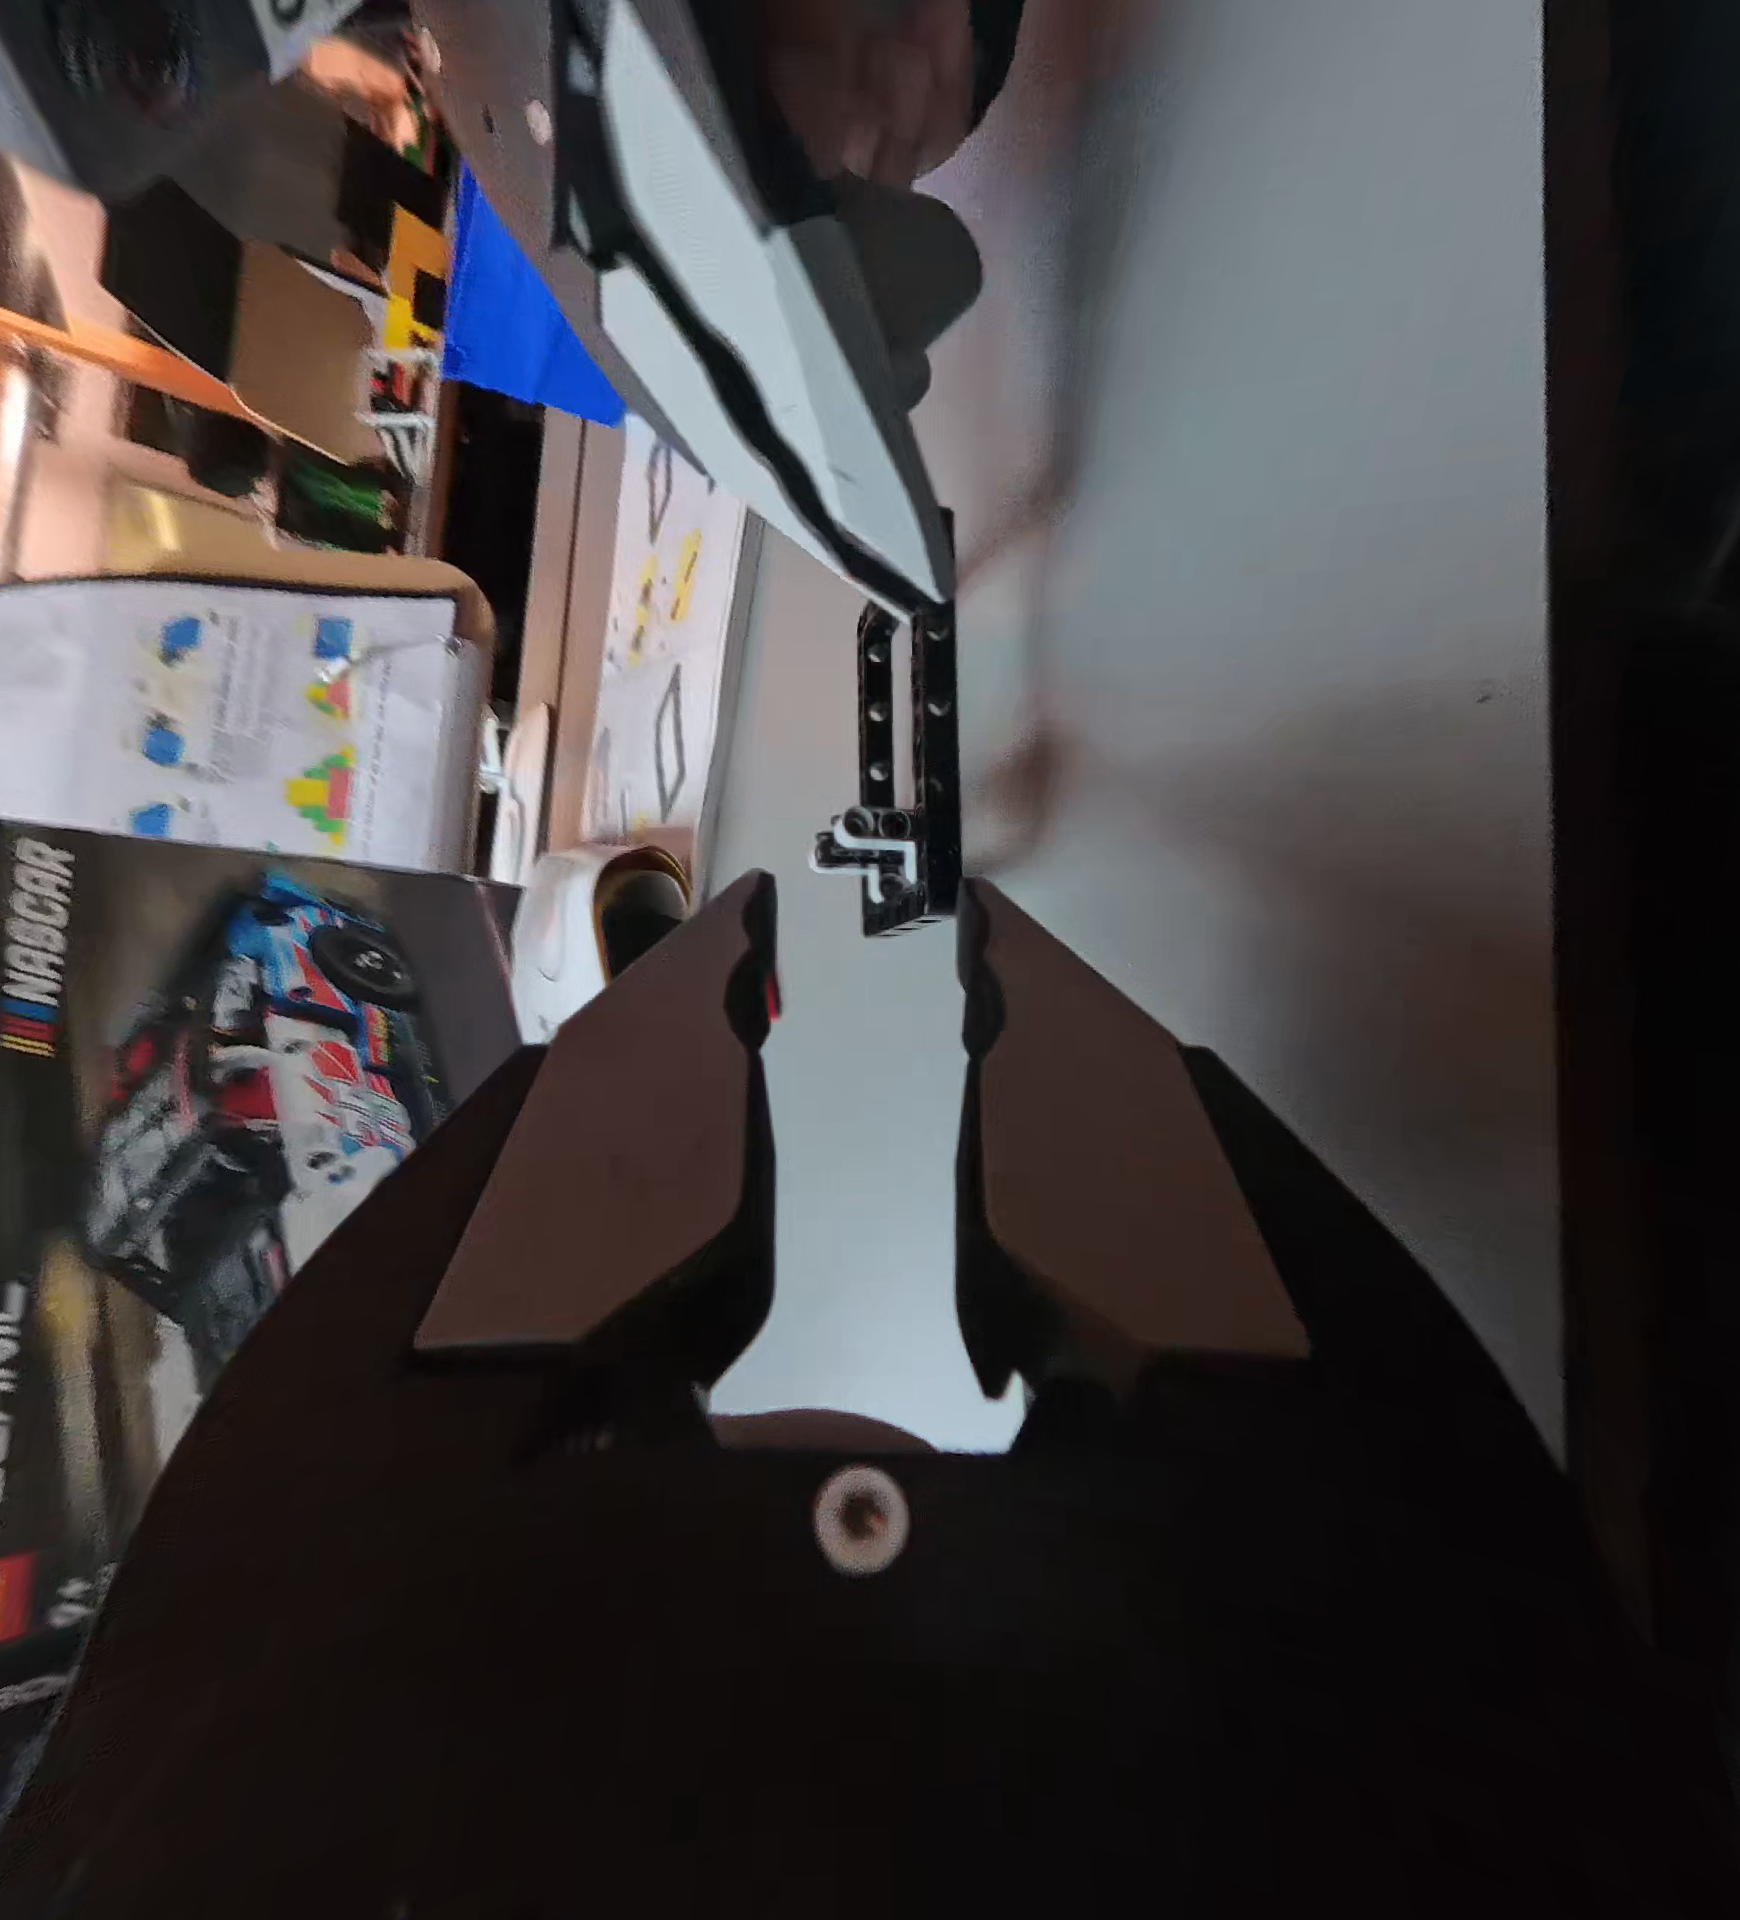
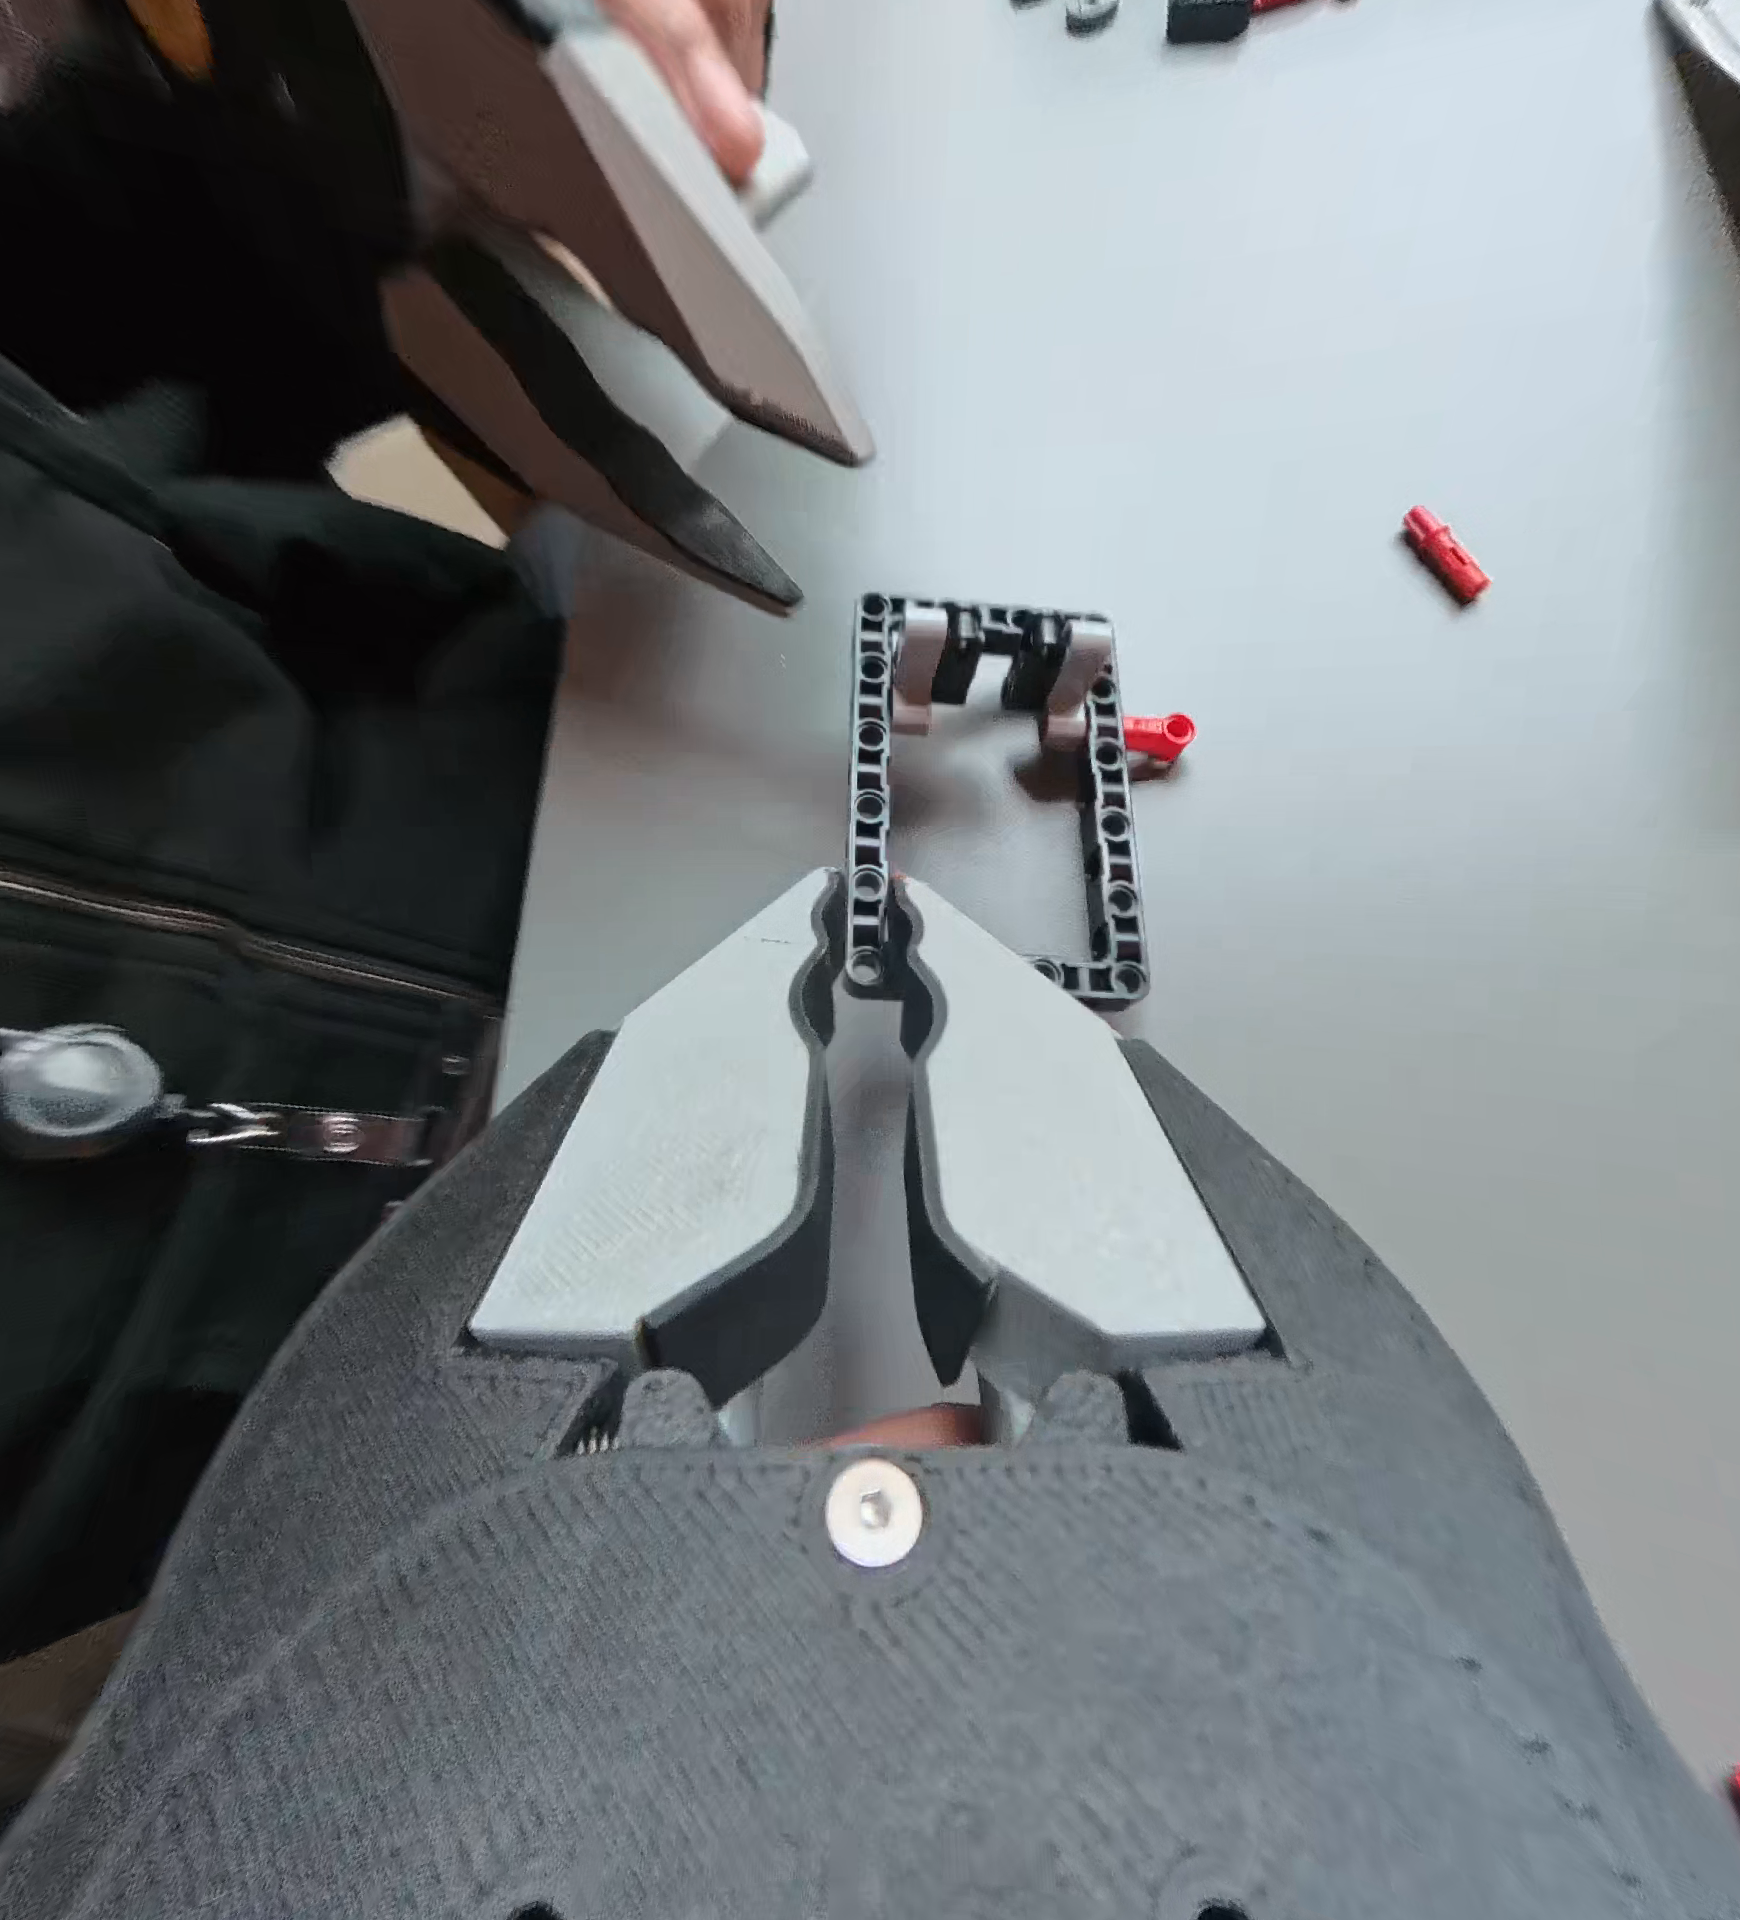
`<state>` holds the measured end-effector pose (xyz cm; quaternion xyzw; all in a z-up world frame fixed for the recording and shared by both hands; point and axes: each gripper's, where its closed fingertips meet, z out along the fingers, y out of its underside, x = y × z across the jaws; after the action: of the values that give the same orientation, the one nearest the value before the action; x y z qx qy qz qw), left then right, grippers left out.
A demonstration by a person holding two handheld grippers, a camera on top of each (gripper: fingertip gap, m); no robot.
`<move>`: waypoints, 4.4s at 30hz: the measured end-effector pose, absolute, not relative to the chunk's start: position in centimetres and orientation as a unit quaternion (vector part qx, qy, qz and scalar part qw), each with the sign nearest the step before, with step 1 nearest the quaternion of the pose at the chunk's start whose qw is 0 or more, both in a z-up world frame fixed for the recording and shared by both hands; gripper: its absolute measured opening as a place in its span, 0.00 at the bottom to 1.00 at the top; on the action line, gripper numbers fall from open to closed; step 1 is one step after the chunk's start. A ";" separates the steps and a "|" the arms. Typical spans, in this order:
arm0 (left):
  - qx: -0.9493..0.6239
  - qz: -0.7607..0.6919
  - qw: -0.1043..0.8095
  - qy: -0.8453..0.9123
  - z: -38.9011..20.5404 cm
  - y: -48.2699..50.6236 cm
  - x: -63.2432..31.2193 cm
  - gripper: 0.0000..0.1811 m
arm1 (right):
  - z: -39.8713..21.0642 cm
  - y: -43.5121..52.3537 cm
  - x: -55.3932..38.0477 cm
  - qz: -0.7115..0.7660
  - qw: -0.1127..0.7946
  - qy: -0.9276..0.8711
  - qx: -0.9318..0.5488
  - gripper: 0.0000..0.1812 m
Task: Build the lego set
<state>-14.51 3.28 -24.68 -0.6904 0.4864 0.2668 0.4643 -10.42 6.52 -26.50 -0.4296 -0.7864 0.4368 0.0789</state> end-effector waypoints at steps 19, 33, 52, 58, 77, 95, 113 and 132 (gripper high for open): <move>-0.842 -0.051 0.414 0.342 -24.0 4.9 -13.8 0.03 | -21.4 12.0 -9.0 0.516 0.163 -0.714 -0.443 0.18; -0.849 -0.092 0.422 0.305 -23.2 4.9 -15.9 0.03 | -24.1 16.0 -7.5 0.441 0.249 -0.724 -0.469 0.18; -0.821 -0.089 0.482 0.292 -24.8 4.8 -16.5 0.03 | -27.8 24.2 -5.0 0.320 0.293 -0.696 -0.573 0.18; -0.801 -0.072 0.515 0.298 -24.8 4.5 -16.8 0.03 | -27.7 24.5 -5.7 0.334 0.307 -0.683 -0.572 0.18; -0.656 0.300 0.430 0.543 -27.5 0.9 -16.5 0.04 | -27.6 24.1 -5.6 0.319 0.329 -0.696 -0.553 0.17; -0.580 0.372 0.485 0.538 -27.2 1.9 -16.1 0.04 | -27.5 23.6 -5.7 0.317 0.335 -0.704 -0.540 0.15; -0.613 0.333 0.503 0.509 -27.3 2.0 -16.7 0.03 | -26.8 24.0 -5.8 0.333 0.352 -0.687 -0.542 0.16; -0.717 0.144 0.529 0.430 -25.3 0.7 -17.3 0.38 | -26.3 24.0 -5.7 0.336 0.368 -0.682 -0.535 0.15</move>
<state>-17.31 0.73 -25.33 -0.7170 0.4304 0.1439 0.5291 -5.74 23.99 -26.29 -0.5354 -0.6822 0.3358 0.3677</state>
